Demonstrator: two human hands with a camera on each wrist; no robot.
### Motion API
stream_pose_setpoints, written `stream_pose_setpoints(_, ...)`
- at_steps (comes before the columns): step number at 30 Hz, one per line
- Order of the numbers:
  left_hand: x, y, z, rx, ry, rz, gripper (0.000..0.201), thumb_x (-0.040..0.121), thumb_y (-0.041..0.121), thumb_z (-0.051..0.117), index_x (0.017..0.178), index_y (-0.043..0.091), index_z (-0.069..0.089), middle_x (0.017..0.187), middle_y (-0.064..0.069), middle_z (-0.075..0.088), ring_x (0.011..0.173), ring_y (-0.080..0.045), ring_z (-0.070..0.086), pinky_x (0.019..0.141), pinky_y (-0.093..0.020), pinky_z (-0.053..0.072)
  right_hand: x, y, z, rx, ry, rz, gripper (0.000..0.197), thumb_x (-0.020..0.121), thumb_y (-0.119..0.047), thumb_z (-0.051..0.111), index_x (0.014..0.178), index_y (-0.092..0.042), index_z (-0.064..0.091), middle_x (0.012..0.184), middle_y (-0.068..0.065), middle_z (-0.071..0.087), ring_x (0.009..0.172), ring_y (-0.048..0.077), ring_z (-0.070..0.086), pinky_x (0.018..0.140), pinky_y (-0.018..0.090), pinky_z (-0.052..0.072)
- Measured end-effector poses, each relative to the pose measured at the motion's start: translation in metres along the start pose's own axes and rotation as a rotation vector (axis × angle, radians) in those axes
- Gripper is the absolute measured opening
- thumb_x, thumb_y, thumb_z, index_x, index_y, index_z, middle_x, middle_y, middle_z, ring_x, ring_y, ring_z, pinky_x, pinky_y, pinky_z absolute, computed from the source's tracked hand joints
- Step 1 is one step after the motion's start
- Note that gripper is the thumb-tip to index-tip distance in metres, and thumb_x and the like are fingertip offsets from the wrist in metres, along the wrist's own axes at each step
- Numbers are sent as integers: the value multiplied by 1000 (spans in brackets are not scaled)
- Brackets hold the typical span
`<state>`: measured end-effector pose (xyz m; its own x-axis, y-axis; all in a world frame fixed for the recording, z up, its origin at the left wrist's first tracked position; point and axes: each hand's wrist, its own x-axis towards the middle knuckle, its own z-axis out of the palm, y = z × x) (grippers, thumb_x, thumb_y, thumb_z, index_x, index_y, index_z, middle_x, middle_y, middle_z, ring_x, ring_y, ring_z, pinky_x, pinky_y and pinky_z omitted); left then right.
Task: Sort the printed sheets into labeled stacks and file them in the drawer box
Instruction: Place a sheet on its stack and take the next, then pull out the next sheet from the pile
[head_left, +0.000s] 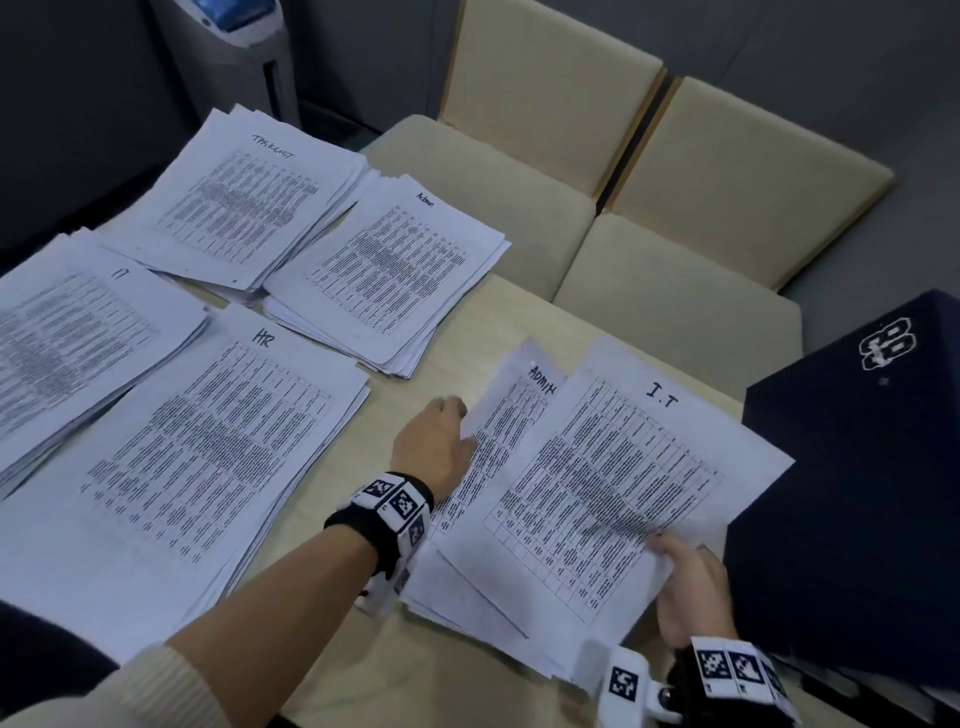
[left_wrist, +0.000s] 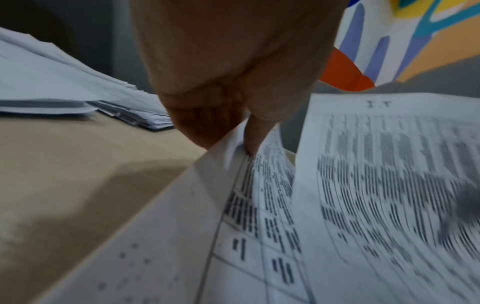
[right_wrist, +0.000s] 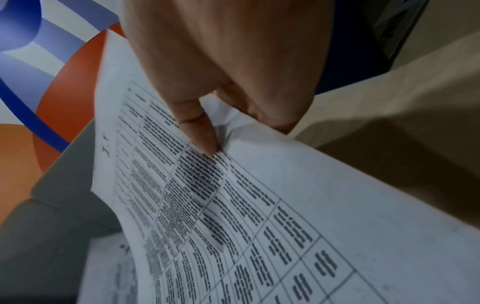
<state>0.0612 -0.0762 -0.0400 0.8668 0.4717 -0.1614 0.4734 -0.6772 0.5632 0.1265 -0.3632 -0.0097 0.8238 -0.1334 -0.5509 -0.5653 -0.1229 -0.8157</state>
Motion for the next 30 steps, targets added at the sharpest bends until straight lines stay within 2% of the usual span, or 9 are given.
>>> stream_pose_setpoints(3, -8, 6, -4, -106, 126, 9, 52, 94, 51, 56, 126, 10, 51, 119, -4, 56, 103, -22, 56, 89, -41, 49, 3, -11, 10, 110, -101, 26, 10, 82, 7, 58, 87, 0, 62, 93, 22, 65, 85, 34, 63, 78, 43, 51)
stream_pose_setpoints(8, -15, 21, -13, -380, -94, -65, 61, 95, 57, 50, 135, 11, 51, 130, -6, 62, 111, -23, 61, 96, -39, 50, 3, -21, 33, 175, -318, 64, 23, 68, -4, 69, 87, -2, 58, 94, 19, 57, 85, 33, 59, 81, 44, 48)
stream_pose_setpoints(13, -29, -3, -33, -683, 44, -265, 33, 97, 28, 61, 115, 1, 61, 102, -21, 66, 85, -33, 66, 68, -28, 47, 7, -16, 58, 162, -420, -21, 11, 91, -8, 63, 98, -16, 64, 105, 3, 65, 95, 26, 65, 73, 30, 59)
stream_pose_setpoints(15, -44, -23, -49, -753, 116, -321, 25, 97, 24, 62, 109, 2, 62, 88, -12, 65, 72, -25, 63, 61, -22, 46, -1, -16, 70, 135, -474, -24, 8, 94, -14, 60, 95, -12, 68, 92, 8, 70, 79, 22, 68, 65, 26, 59)
stream_pose_setpoints(18, -73, -69, -78, -824, 203, -405, 13, 95, 21, 64, 99, 9, 65, 89, -19, 68, 70, -33, 62, 65, -40, 56, -17, -6, 90, 71, -540, 6, 12, 93, -13, 60, 93, -5, 69, 76, 12, 69, 66, 19, 67, 56, 24, 56)
stream_pose_setpoints(20, -92, -101, -107, -817, 261, -465, 13, 96, 19, 63, 103, 8, 66, 94, -21, 69, 70, -28, 62, 65, -38, 53, -26, 3, 104, -34, -519, -60, 14, 95, -9, 59, 103, 2, 64, 87, 14, 72, 76, 23, 68, 60, 25, 59)
stream_pose_setpoints(24, -119, -179, -184, -694, 380, -531, 7, 96, 11, 62, 93, 5, 63, 69, -5, 62, 49, -9, 56, 46, -21, 44, -50, 21, 142, -229, -602, -121, 11, 95, -8, 61, 100, 1, 66, 95, 16, 74, 89, 28, 69, 66, 22, 60)
stream_pose_setpoints(27, -124, -253, -242, -421, 400, -601, 22, 96, 17, 63, 76, 11, 56, 62, -6, 57, 44, -13, 52, 42, -23, 42, -80, 39, 183, -353, -692, -108, 10, 94, -5, 61, 97, 0, 68, 91, 13, 76, 87, 25, 69, 65, 22, 57)
stream_pose_setpoints(30, -104, -320, -288, -104, 338, -592, 26, 95, 26, 63, 74, 15, 52, 71, -7, 60, 67, -28, 59, 59, -31, 42, -101, 63, 219, -445, -742, -14, 10, 93, -3, 61, 96, 1, 70, 96, 18, 74, 85, 26, 65, 71, 29, 51)
